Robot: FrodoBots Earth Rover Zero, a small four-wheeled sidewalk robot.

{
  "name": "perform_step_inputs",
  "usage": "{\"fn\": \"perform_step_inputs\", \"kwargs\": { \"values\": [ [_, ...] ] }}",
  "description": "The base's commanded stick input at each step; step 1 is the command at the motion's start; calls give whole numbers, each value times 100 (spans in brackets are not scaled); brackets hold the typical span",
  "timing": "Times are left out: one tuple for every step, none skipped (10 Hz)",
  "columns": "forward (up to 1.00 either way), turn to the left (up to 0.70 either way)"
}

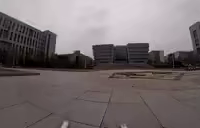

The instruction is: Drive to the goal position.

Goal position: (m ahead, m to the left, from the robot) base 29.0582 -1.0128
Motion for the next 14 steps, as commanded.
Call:
{"fn": "perform_step_inputs", "kwargs": {
  "values": [
    [70,-7],
    [70,0],
    [70,0],
    [70,0],
    [70,0],
    [70,0],
    [70,0],
    [70,0],
    [70,0],
    [70,0],
    [70,0],
    [70,0],
    [70,0],
    [70,0]
  ]
}}
